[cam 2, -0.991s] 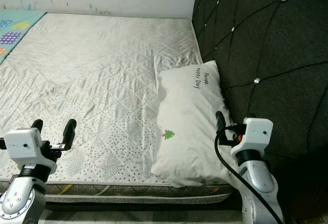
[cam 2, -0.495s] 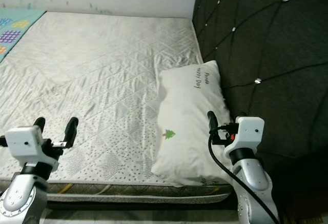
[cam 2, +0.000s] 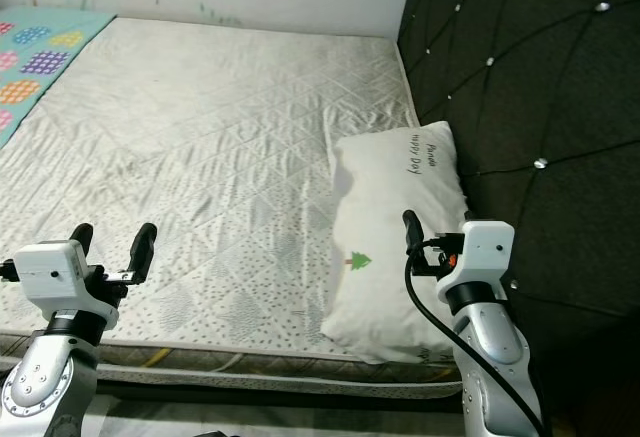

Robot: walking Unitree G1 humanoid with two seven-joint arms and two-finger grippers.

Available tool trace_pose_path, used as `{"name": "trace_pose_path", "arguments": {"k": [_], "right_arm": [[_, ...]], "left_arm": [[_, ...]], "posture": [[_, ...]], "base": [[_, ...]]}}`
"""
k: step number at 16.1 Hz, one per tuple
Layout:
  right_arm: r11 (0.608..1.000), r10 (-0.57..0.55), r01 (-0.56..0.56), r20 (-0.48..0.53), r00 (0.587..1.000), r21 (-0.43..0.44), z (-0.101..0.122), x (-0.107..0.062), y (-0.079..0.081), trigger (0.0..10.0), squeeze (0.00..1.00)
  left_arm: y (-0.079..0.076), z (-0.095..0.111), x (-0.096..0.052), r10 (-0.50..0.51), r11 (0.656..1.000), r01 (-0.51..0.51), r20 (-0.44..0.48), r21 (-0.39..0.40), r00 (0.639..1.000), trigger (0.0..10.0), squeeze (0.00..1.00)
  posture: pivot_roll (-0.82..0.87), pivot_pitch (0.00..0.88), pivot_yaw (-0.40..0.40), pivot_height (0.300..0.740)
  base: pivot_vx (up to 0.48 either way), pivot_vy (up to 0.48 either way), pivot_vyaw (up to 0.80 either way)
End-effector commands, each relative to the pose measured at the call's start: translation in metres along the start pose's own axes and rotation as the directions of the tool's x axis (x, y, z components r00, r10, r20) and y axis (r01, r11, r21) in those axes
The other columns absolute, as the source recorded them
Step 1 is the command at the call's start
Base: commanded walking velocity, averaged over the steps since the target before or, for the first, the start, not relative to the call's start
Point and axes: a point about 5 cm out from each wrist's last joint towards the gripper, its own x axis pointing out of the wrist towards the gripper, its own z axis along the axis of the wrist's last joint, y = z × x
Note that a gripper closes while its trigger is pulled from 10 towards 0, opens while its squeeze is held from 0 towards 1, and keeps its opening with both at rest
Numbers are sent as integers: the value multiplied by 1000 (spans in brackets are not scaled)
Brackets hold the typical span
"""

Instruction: Clean up the room

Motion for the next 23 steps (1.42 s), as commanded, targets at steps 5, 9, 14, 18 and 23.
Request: {"name": "trace_pose_path", "arguments": {"k": [5, 9, 14, 18, 23], "right_arm": [[1000, -18, 18, -14, 1000, 14, -2, 4, -1, 10000, 0], [1000, -19, 19, -13, 1000, 14, -3, 5, 0, 10000, 0], [1000, -20, 20, -15, 1000, 9, -4, 5, 0, 10000, 0], [1000, -17, 17, -15, 1000, 7, -4, 6, 0, 10000, 0], [1000, -17, 17, -15, 1000, 3, -4, 7, 0, 10000, 0]], "left_arm": [[1, -2, 1, -2, 1000, 2, -16, -2, 1000, 10000, 0], [1, -2, 2, -6, 1000, 6, -17, -1, 1000, 10000, 0], [0, -2, 2, -8, 1000, 8, -17, -4, 1000, 10000, 0], [-1, -2, 3, -6, 1000, 6, -16, -6, 1000, 10000, 0], [0, -2, 4, -3, 1000, 3, -17, -8, 1000, 10000, 0]], "posture": [[-8, 121, -32, 740], [-8, 121, -30, 740], [-10, 121, -30, 740], [-10, 122, -33, 740], [-10, 121, -32, 740]], "base": [[0, 371, 0], [0, 386, 0], [0, 388, 0], [0, 387, 0], [0, 392, 0]]}}
